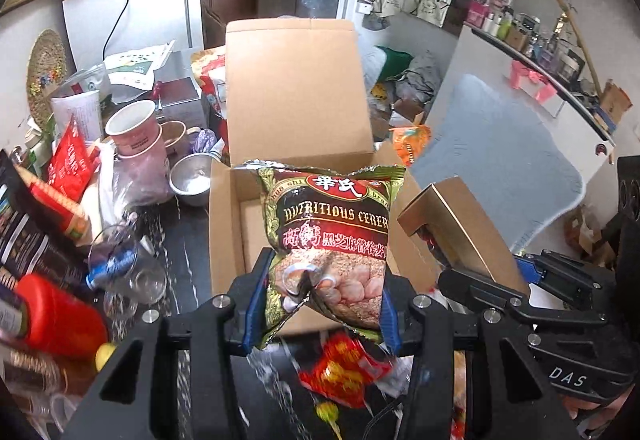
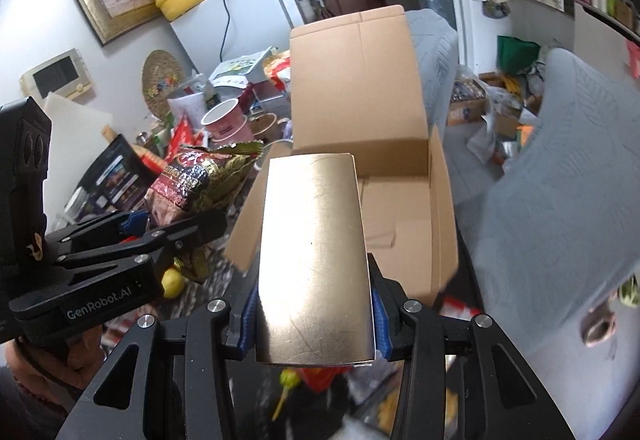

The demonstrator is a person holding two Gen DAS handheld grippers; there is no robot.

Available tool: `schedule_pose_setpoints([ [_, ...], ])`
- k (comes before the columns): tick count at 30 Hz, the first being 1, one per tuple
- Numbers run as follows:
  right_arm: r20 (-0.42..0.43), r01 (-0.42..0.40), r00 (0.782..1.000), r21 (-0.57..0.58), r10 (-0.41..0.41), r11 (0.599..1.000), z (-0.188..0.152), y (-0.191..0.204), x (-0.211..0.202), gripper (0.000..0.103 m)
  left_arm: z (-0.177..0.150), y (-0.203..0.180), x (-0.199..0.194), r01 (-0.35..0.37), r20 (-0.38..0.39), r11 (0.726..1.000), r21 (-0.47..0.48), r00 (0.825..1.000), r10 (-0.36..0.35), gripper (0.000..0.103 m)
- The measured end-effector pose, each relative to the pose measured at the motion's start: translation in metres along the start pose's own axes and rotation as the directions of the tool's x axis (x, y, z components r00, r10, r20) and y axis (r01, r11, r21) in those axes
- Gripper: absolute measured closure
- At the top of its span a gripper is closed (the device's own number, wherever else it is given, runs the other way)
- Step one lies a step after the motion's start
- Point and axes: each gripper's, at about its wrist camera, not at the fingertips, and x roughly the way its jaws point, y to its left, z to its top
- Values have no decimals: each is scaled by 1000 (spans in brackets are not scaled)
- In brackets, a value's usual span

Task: Organize snacks
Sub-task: 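Carry the gold box and cereal bag with both grippers into the cardboard box, then open both grippers to release the gold box and cereal bag in the box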

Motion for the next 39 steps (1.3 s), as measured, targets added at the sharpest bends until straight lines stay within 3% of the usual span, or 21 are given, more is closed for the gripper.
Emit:
schedule_pose_setpoints([
  [8, -23, 15, 1000, 2, -15, 1000, 37, -24, 62, 59, 33, 18, 72, -23, -48, 1000, -18, 999, 23, 57],
  [19, -93, 57, 994, 12, -55, 998, 54, -52, 132, 59, 50, 36, 151, -65, -126, 998, -9, 990, 63, 57],
  [30, -160, 59, 986, 83, -45, 995, 60, -73, 176, 59, 52, 47, 199, -95, -214, 995, -32, 973, 86, 57],
  [39, -220, 91, 973, 75, -73, 993, 67, -79, 192, 58, 51, 52, 217, -117, -281, 993, -28, 954, 104, 56],
])
